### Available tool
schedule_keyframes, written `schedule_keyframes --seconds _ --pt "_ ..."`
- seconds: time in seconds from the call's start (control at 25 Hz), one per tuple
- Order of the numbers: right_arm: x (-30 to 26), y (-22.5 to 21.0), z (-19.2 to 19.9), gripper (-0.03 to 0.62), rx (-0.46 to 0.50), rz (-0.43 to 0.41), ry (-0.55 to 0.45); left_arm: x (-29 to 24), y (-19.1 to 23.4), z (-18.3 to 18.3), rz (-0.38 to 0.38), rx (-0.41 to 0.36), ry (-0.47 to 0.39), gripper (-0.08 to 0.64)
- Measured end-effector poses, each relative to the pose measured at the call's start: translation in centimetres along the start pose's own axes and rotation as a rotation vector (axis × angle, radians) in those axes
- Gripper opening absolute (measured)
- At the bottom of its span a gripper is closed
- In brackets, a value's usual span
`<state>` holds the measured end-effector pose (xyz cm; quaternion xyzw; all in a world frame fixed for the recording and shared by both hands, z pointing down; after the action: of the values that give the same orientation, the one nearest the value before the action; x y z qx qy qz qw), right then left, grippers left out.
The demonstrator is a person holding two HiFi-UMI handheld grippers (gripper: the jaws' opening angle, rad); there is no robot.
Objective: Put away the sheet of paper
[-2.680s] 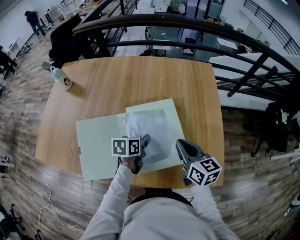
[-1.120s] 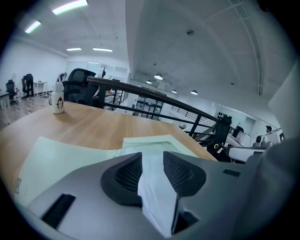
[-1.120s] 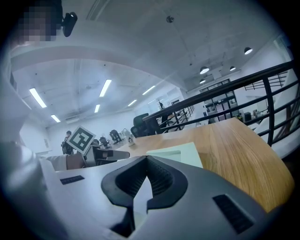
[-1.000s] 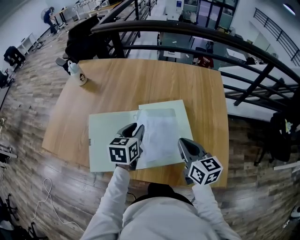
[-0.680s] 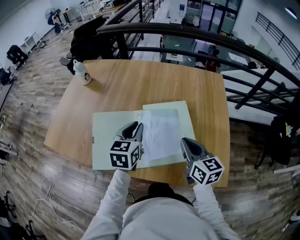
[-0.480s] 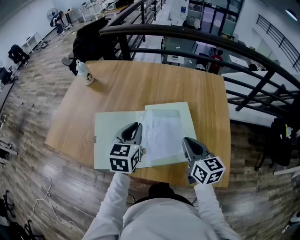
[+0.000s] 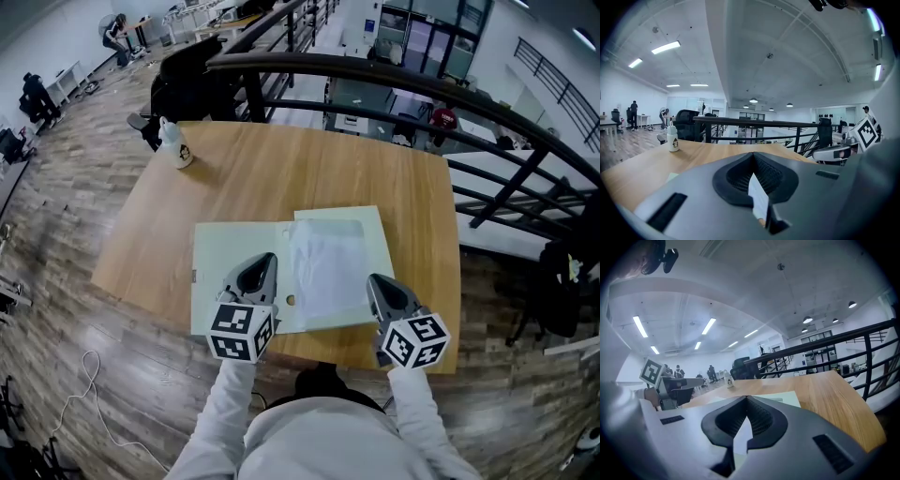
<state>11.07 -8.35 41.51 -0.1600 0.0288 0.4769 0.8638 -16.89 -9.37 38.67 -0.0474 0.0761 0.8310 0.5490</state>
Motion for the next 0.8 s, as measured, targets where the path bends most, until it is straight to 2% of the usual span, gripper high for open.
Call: schedule_keyframes --seconds 0.52,0.8 --pt "0.2 0.4 -0.3 0.026 0.032 0.003 -0.035 2.6 -0.4 0.6 -0.001 0.006 -0.039 0.017" --pt "0.3 0.1 -0.5 0.026 0.086 0.021 -0.017 2.7 -0.7 0.6 0.000 0.011 -0.046 0.017"
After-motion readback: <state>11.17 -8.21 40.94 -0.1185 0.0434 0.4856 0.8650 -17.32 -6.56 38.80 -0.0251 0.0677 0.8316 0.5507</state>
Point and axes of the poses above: the fingertips, and each gripper's own axes: x backward along the fingers, y to its left, z out of its underside, the point moved 9 cm from there along x, backward along the fingers, and after that the axes turned 4 degrees about -y, right-handed, at the moved point
